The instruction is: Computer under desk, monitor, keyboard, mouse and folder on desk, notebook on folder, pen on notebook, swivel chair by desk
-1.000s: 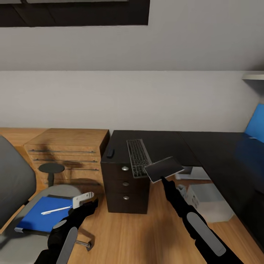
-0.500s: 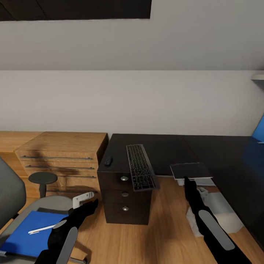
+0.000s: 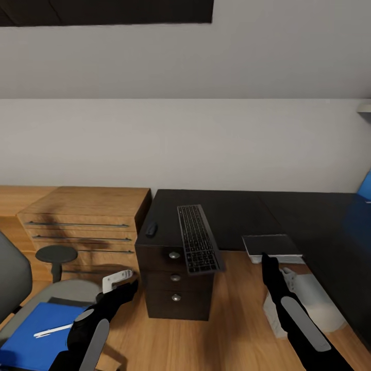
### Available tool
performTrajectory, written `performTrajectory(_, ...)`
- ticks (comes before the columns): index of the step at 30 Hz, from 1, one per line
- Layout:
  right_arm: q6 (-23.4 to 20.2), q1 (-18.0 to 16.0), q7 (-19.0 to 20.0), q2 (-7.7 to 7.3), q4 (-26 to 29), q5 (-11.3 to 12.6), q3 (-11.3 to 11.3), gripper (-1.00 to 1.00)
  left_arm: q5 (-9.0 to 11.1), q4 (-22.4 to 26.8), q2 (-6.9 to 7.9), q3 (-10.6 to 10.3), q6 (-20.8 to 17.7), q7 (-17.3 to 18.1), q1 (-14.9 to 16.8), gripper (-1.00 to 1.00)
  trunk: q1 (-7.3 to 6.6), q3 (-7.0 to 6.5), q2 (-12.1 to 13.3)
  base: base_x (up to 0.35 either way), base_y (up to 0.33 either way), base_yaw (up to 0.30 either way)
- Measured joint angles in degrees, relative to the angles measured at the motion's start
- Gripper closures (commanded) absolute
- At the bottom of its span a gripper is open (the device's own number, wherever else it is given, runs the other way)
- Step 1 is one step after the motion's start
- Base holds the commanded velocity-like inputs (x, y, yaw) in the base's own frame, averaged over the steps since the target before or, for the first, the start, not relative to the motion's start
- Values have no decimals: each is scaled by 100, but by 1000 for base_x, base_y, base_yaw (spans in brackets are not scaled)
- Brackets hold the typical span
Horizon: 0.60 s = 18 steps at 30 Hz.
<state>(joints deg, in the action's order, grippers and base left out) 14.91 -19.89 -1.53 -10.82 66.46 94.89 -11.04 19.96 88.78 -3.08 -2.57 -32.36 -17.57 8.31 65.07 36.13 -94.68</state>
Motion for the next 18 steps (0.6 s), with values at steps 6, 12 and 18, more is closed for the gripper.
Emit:
performTrajectory(6,-10,-1,6,28,-88,13,-17,100,1,0,0,-49,0,-1,0,-100,2,0,0,138,0,0)
performTrajectory(12,-80,-1,5,112,-108,74,-5,100,0,0,0,-83,0,-1,-2,-100,2,0,0,62,26,0)
performTrajectory(18,-350,-2,12,141,-114,432,2,100,0,0,0,-88,-1,0,-3,-100,2,0,0,107,70,0)
